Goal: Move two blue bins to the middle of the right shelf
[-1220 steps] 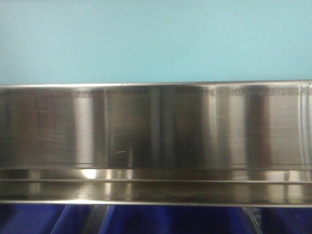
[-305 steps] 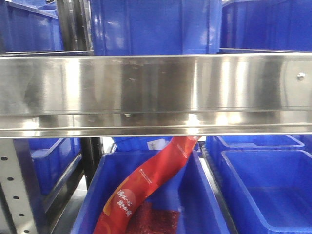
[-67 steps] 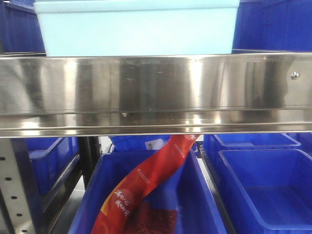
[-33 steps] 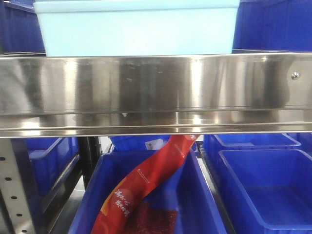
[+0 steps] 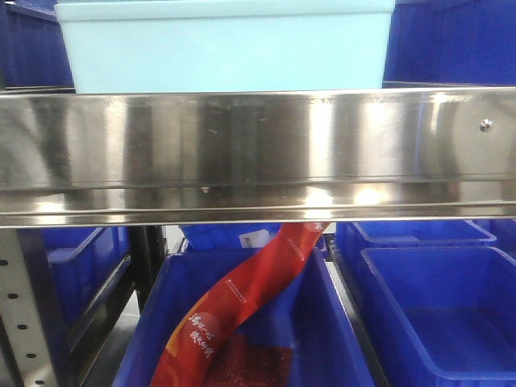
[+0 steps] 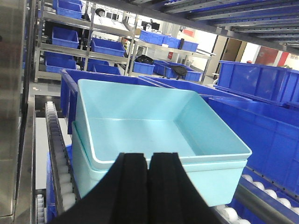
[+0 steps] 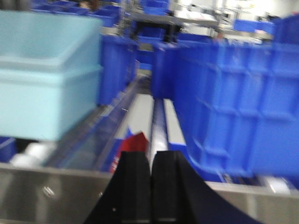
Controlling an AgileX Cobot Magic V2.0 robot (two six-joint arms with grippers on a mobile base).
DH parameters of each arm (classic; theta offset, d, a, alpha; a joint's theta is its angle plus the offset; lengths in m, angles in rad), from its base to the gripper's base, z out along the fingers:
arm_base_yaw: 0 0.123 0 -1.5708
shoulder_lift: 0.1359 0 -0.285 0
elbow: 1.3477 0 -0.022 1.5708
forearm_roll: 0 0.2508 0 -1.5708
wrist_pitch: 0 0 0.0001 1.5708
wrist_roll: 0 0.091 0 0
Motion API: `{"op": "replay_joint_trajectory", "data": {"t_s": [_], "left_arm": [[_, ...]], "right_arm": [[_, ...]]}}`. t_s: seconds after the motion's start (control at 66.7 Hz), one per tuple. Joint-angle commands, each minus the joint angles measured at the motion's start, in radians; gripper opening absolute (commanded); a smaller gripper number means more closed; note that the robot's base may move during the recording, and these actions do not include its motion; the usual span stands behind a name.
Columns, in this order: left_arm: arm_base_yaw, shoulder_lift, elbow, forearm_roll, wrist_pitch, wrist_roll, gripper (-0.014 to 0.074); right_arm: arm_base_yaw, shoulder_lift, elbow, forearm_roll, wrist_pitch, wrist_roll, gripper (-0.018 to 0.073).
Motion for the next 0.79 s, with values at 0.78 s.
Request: {"op": "replay_joint_trajectory", "data": {"t_s": [0.78], "left_arm": [[-0.006, -0.005, 0.001, 0.002, -0.04, 0.001, -0.0111]], "right_arm": [[-0.034, -0.227, 0.213, 0.014, -0.069, -0.012, -0.0167]]}}
